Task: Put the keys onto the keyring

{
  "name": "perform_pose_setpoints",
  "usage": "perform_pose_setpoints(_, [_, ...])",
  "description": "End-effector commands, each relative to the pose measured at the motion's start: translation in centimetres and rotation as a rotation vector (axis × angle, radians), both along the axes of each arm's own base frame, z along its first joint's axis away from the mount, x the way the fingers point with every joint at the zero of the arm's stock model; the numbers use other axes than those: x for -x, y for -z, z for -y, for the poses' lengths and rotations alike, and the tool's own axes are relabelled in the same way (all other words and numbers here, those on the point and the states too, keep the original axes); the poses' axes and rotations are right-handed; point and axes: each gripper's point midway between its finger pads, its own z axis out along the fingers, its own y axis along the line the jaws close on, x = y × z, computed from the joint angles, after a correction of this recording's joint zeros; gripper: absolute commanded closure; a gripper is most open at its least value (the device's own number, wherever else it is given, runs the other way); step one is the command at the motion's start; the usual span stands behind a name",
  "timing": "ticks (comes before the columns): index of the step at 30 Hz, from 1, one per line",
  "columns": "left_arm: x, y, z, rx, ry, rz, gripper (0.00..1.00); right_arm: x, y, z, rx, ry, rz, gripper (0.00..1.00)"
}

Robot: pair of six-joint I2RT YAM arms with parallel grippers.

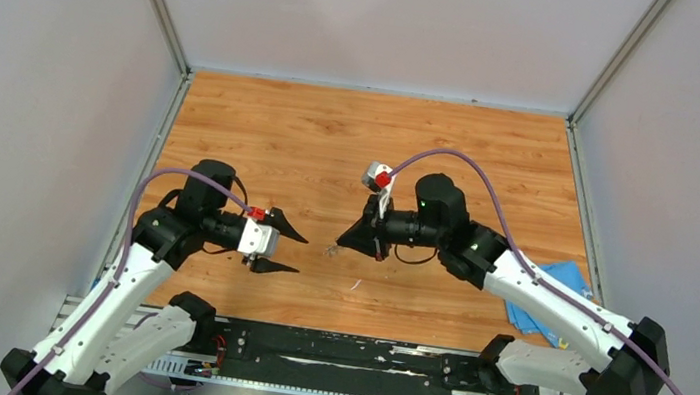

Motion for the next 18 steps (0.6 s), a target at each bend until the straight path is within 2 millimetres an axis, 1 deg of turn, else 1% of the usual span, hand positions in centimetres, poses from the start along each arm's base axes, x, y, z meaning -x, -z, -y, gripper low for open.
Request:
perform_pose_setpoints(1, [0.8,-2.5,0.7,0.064,0.07,0.007,0.43,1.8,-3.0,-0.9,0.003,-0.077,0.029,1.0])
perform_pose_setpoints(4, [0.9,-2.7,0.7,0.066,0.069,-0.002,0.43,1.7,-4.0,-1.3,0.041,-0.056,0.029,1.0])
perform_pose_setpoints(6, [0.9,-2.5,0.6,0.06,0.058,-0.016,0.44,2.3,-4.9,-1.8,0.064,-0.079,0.042,1.0])
perform_pose_setpoints(12, [1.4,-3.0,0.4,0.063,0.038,-0.043,0.5,4.5,-4.6,-1.8,0.217,-0.161,0.048,1.0])
perform_pose_setpoints(15, [1.7,-3.4,0.4,0.07,0.038,-0.051,0.53,5.3,-4.9,-1.8,0.242,-0.183,0.033,1.0])
perform_pose_setpoints(18, [2.1,-3.9,0.4,0.083,0.048,-0.068,0.55,5.8,-5.2,-2.1,0.24,-0.215,0.07,1.0])
